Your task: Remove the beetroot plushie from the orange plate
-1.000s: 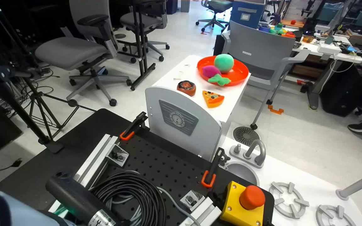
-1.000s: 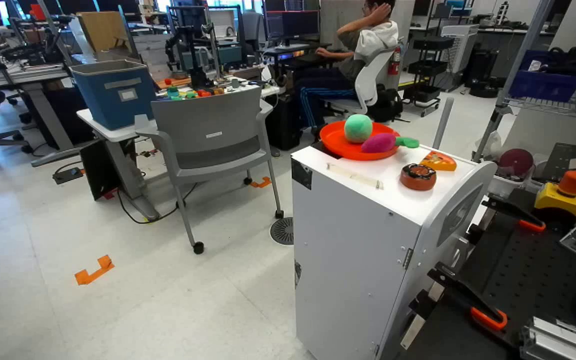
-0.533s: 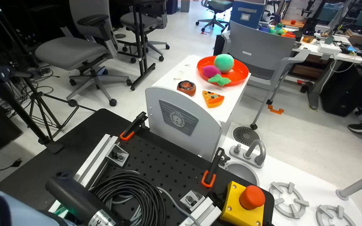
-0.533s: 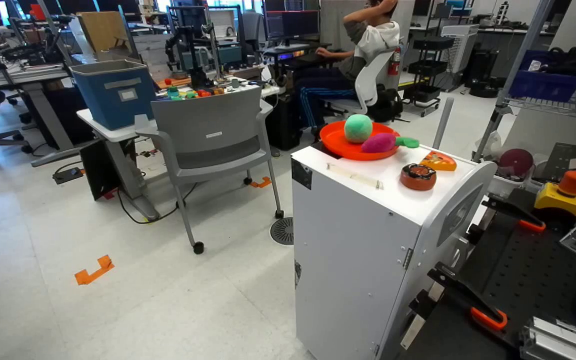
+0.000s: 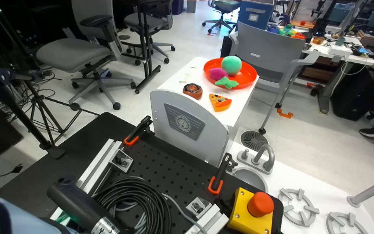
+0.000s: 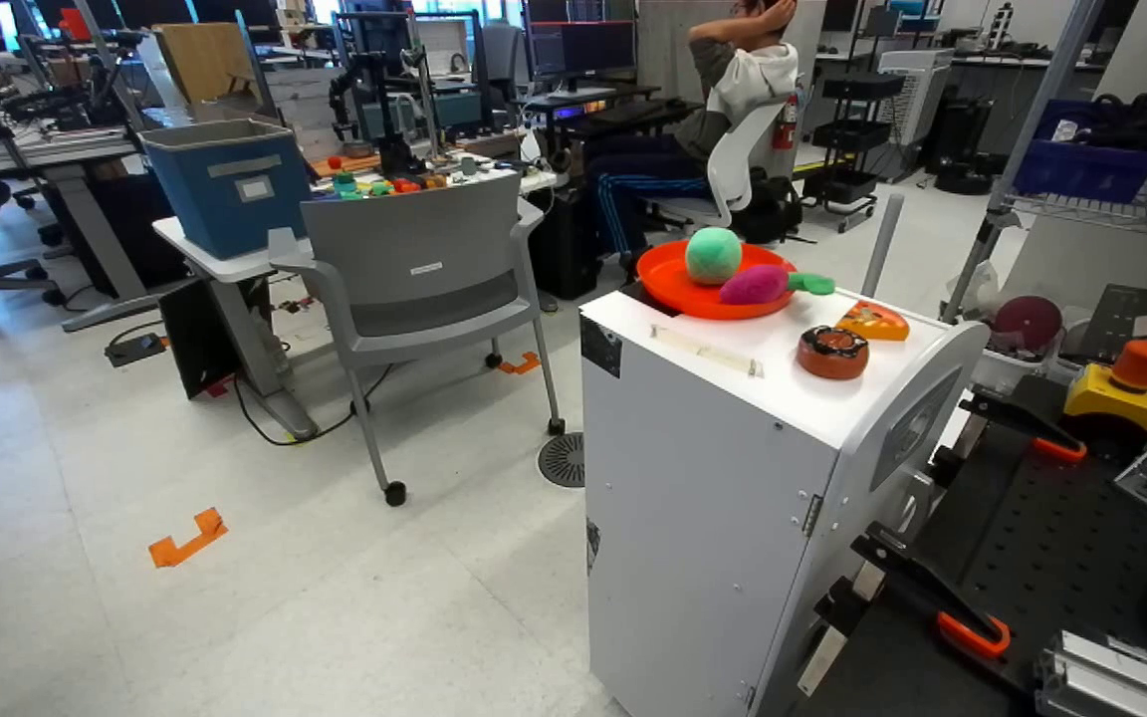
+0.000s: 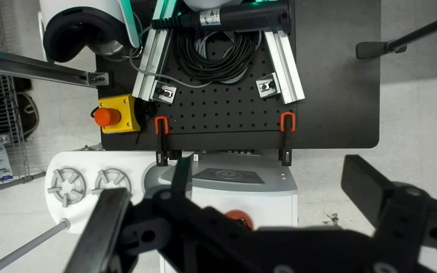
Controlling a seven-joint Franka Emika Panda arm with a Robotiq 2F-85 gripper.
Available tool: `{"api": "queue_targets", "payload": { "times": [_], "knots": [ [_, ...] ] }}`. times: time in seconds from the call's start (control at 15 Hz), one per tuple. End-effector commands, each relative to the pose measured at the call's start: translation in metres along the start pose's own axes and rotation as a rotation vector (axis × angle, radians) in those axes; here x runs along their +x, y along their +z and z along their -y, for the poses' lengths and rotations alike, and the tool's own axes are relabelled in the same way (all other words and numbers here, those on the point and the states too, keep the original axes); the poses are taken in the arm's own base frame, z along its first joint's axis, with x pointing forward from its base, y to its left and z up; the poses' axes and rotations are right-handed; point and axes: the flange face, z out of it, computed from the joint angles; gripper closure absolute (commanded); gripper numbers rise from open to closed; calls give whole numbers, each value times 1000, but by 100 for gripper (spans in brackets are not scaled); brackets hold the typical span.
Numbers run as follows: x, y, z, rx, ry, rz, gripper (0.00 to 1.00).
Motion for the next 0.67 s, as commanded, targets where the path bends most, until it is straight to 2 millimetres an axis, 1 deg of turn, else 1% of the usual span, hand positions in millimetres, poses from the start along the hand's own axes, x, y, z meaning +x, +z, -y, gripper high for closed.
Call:
{"api": "queue_targets", "payload": {
  "times": [0.0,0.07,0.33,0.6],
  "knots": [
    [4,0,0,5,-3,5,0],
    [-13,-6,-5,15,5,1,0],
    [-13,-22,-22,72,41,-18,0],
    [-11,-34,-50,128,79,-27,0]
  ]
}}
